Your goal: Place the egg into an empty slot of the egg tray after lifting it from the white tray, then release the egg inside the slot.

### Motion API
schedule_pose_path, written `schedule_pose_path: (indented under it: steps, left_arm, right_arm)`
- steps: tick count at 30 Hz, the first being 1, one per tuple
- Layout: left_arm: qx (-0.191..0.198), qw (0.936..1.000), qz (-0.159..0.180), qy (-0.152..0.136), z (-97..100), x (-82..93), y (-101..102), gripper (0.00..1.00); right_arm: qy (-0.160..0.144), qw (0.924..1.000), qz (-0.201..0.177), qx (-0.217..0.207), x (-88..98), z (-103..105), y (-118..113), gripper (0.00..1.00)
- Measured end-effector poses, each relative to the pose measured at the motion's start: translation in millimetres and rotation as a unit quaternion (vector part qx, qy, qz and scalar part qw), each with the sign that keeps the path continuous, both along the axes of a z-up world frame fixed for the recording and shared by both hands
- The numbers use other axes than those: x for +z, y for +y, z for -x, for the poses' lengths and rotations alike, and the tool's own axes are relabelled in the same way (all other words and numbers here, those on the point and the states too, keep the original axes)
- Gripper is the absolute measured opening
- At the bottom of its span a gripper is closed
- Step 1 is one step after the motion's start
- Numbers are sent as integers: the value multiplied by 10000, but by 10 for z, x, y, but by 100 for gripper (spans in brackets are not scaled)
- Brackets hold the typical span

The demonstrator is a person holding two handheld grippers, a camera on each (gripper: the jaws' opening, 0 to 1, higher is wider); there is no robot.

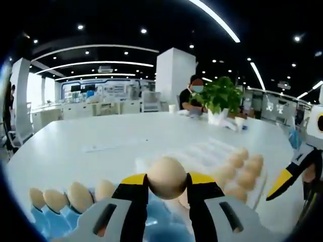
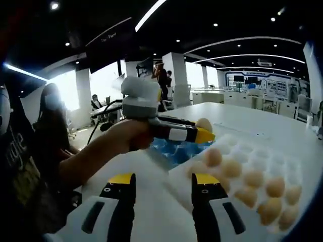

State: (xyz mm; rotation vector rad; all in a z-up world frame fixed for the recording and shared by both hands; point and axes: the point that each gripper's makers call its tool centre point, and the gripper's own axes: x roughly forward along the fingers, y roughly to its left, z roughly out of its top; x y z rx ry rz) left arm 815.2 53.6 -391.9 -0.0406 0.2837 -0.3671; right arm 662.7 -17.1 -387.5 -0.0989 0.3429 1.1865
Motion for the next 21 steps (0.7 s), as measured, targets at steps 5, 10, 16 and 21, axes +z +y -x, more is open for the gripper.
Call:
schedule_pose_path:
  steps: [5, 10, 16, 21]
  left_arm:
    - [294, 9991, -287, 137, -50, -110, 34, 30]
    - [360, 9973, -607, 194, -102, -192, 63, 30]
    - [434, 9951, -819, 344, -164, -341, 105, 30]
    - [446, 9955, -781, 286, -198, -339, 88, 30]
  right_arm:
    - [-92, 9999, 10, 61, 22, -1, -14, 47]
    - [-145, 9998, -28, 92, 48, 8, -14, 47]
    - [-153, 9998, 41, 154, 6, 22, -22, 47]
    - [-152, 9996, 82, 206, -14, 35, -29, 47]
